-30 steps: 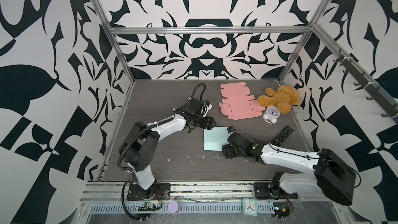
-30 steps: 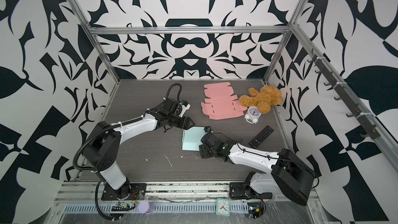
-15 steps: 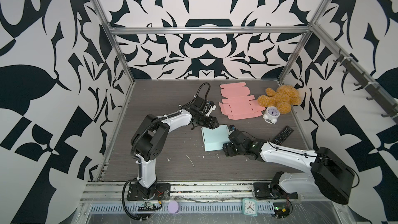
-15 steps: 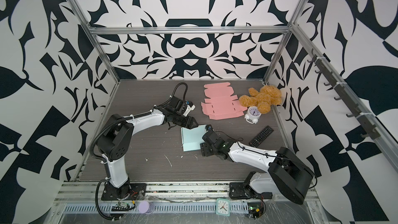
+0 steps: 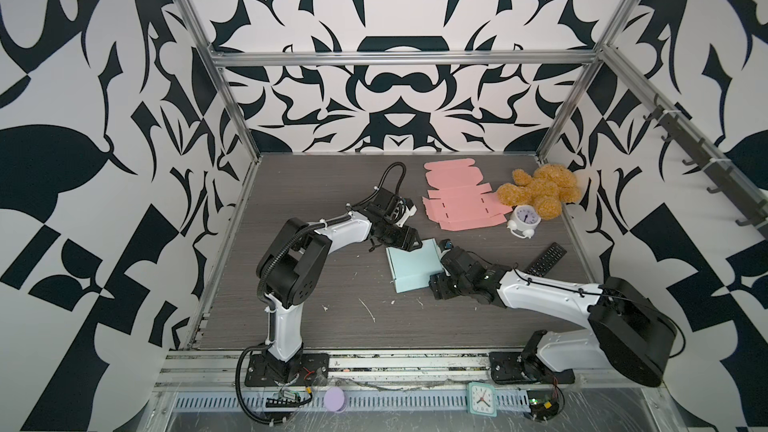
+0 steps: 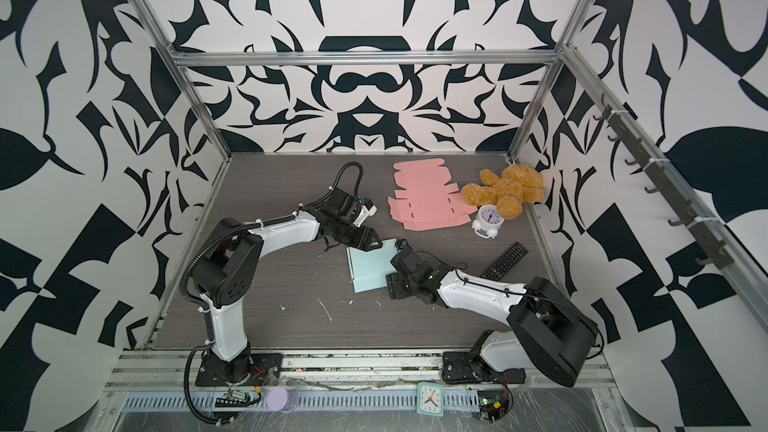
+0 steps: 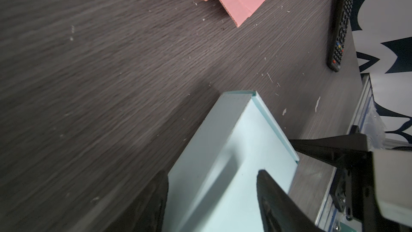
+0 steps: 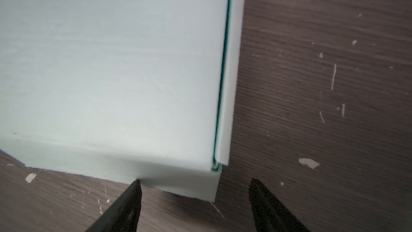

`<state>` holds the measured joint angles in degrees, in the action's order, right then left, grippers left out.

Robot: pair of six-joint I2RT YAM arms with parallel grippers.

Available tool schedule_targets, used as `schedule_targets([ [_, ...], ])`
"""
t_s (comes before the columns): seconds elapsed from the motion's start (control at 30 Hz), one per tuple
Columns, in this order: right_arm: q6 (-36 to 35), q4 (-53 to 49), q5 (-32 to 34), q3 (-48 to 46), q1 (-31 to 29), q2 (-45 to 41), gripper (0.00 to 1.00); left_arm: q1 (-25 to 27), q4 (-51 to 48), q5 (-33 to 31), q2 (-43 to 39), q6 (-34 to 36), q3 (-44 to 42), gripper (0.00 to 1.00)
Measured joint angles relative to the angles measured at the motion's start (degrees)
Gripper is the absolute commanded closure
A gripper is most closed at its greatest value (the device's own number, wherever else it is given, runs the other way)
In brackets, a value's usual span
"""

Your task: Fold the paper box

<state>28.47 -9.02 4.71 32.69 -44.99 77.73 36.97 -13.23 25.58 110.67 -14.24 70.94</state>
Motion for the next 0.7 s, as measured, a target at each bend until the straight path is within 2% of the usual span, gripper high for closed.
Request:
schedule_targets([
  [0.7, -2.69, 1.18, -0.61, 3.19, 1.55, 5.25, 0.23, -0.66, 1.14, 0.2, 0.17, 0.15, -1.7, 0.37],
])
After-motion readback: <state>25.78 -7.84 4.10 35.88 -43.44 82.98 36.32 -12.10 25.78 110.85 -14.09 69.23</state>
